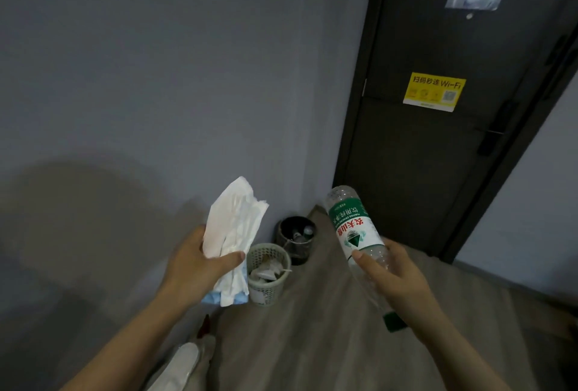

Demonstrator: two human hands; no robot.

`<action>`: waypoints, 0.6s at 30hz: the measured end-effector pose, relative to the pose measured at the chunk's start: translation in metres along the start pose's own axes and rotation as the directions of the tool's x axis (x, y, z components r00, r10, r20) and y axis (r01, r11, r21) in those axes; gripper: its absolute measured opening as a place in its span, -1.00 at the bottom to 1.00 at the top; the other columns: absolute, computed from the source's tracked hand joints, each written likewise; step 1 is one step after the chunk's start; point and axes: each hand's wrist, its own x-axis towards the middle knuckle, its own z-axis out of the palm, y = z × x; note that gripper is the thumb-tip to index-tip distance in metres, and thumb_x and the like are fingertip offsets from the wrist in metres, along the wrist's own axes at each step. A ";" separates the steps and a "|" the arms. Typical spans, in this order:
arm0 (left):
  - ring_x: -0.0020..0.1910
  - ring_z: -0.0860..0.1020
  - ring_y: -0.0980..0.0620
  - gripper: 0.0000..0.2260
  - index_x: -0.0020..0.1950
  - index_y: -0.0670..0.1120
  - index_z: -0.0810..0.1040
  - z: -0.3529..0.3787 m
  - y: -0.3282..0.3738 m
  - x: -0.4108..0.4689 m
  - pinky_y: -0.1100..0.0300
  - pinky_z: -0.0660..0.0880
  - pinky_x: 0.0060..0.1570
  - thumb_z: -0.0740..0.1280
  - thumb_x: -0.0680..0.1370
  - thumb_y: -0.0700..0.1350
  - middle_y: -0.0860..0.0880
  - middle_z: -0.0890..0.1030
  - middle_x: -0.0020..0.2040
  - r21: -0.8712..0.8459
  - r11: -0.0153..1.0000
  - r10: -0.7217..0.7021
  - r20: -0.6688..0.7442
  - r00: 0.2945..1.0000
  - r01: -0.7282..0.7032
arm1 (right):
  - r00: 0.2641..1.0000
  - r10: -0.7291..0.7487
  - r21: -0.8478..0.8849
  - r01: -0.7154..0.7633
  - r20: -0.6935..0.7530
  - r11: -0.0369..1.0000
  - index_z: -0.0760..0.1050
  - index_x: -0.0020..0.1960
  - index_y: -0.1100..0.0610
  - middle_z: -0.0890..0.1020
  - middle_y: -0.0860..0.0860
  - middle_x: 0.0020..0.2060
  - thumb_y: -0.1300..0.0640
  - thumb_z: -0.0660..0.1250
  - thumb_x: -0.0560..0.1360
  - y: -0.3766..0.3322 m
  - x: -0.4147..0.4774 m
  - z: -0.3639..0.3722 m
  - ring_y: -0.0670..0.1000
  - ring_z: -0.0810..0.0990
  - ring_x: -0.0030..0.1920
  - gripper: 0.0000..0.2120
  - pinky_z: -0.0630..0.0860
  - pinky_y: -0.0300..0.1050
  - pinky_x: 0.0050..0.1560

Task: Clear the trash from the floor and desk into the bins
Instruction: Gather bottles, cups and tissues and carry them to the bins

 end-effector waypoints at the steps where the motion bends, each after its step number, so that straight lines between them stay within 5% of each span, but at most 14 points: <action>1: -0.09 0.59 0.12 -0.65 0.05 0.04 0.49 0.003 -0.003 0.020 0.12 0.53 -0.16 0.54 0.35 -0.10 0.16 0.60 -0.07 0.003 1.000 -0.005 0.007 1.000 0.005 | 1.000 0.007 -0.011 -0.007 0.009 1.000 0.39 0.23 -0.06 0.60 -0.06 0.03 -0.12 0.42 0.41 0.000 0.018 0.008 -0.02 0.63 -0.02 -0.55 0.60 0.01 -0.04; 4: -0.07 0.61 0.04 -0.67 0.06 -0.01 0.53 0.011 -0.010 0.078 0.05 0.55 -0.08 0.53 0.35 -0.13 0.09 0.63 -0.06 -0.009 0.998 -0.056 0.019 0.998 0.056 | 0.999 0.040 -0.062 -0.039 0.027 0.997 0.41 0.25 -0.04 0.62 -0.05 -0.01 -0.15 0.39 0.43 -0.004 0.071 0.031 -0.04 0.65 -0.11 -0.55 0.56 -0.15 -0.24; 8: -0.04 0.62 -0.03 -0.66 0.10 -0.09 0.55 0.026 -0.017 0.147 -0.03 0.56 0.01 0.52 0.36 -0.16 -0.02 0.65 0.00 -0.011 0.994 -0.107 0.054 0.993 0.107 | 0.996 0.082 -0.094 -0.078 0.037 0.993 0.43 0.17 -0.02 0.64 -0.02 -0.08 -0.14 0.39 0.43 -0.007 0.132 0.057 -0.02 0.66 -0.18 -0.61 0.62 -0.04 -0.20; 13: -0.06 0.60 -0.02 -0.64 0.11 -0.08 0.53 0.052 -0.032 0.213 0.09 0.54 -0.12 0.52 0.37 -0.13 -0.01 0.62 0.00 0.024 0.987 -0.159 0.093 0.983 0.158 | 0.986 0.159 -0.082 -0.154 0.059 0.985 0.40 0.18 -0.02 0.64 0.00 -0.10 -0.14 0.40 0.43 0.002 0.198 0.075 0.00 0.67 -0.19 -0.60 0.63 -0.05 -0.20; 18: -0.15 0.52 0.21 -0.64 0.06 0.00 0.48 0.089 -0.048 0.284 0.29 0.43 -0.29 0.54 0.35 -0.08 0.14 0.57 -0.08 0.078 0.983 -0.174 0.093 0.980 0.167 | 0.983 0.163 -0.094 -0.156 0.079 0.983 0.40 0.22 -0.01 0.62 -0.01 -0.05 -0.12 0.39 0.44 0.021 0.281 0.088 -0.01 0.66 -0.14 -0.58 0.63 0.00 -0.13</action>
